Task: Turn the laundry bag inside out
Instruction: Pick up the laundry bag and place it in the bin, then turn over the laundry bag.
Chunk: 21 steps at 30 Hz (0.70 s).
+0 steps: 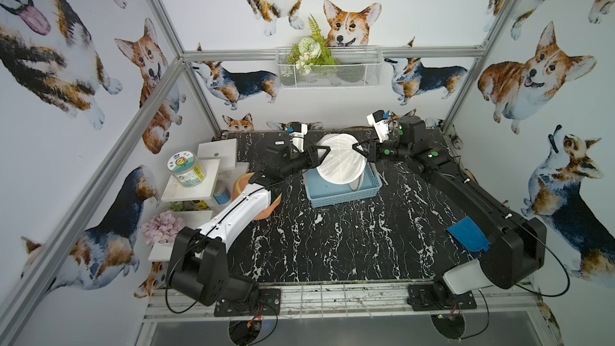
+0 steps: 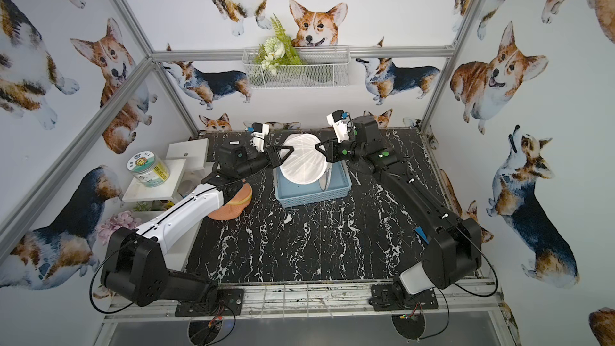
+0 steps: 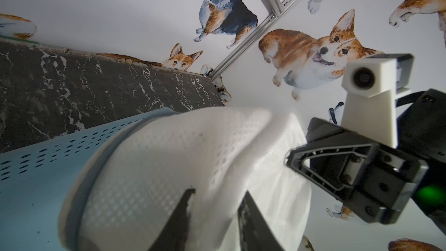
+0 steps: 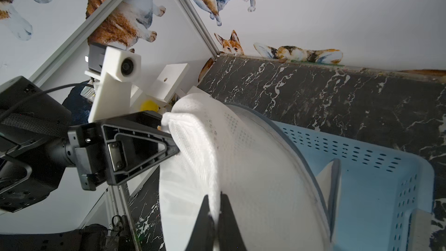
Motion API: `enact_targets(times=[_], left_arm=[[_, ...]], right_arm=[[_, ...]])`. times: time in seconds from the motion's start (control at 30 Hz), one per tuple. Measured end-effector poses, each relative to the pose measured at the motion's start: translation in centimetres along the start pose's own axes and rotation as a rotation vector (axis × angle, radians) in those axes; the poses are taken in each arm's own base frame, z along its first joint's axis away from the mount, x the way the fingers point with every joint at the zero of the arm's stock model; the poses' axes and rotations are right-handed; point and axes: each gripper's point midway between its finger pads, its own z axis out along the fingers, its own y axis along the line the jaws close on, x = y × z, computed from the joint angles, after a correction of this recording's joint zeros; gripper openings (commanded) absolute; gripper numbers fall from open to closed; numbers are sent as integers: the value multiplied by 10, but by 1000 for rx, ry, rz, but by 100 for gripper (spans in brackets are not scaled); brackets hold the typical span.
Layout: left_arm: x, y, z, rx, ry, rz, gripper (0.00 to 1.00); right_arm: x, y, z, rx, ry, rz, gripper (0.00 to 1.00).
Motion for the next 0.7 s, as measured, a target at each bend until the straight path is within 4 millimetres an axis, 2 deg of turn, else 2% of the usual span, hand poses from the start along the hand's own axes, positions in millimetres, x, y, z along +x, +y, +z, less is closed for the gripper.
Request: enact_targets(times=[0.03,0.07,0.1,0.13,0.2,0.27,0.37,0.47,0.53,0.6,0.7], left_arm=[[0,-3,0,12,4,-14,0],[-1,-6,-1,18,2,-24,0],[-3,-8,-2,22,-1,-38,0],[-5,-12,-4,26,-5,-60,0],[-13,-18,-8,20,-17,-81,0],[-23,-24,-11,7,-37,-103,0],[-31,-26,-14,-22,-46,-147,0],[-31,-22,-13,-55,-35,-189,0],[-29,-18,-11,-74,-23,-214,0],[-26,-14,-10,-89,-16,-238,0],[-24,-12,-11,-98,-9,-262,0]], right_arm=[[1,-2,0,1,1,5,27],[1,-2,-1,3,0,17,44],[0,-1,-3,6,-5,20,55],[-2,1,-6,8,-16,13,70],[-8,11,-19,0,-50,-12,81],[-18,29,-37,-27,-110,-74,87],[-27,62,-55,-88,-172,-172,89],[-17,104,-42,-114,-147,-311,88],[-9,124,-28,-96,-122,-395,87],[-4,123,-16,-31,-104,-452,87],[12,107,3,115,-51,-530,87]])
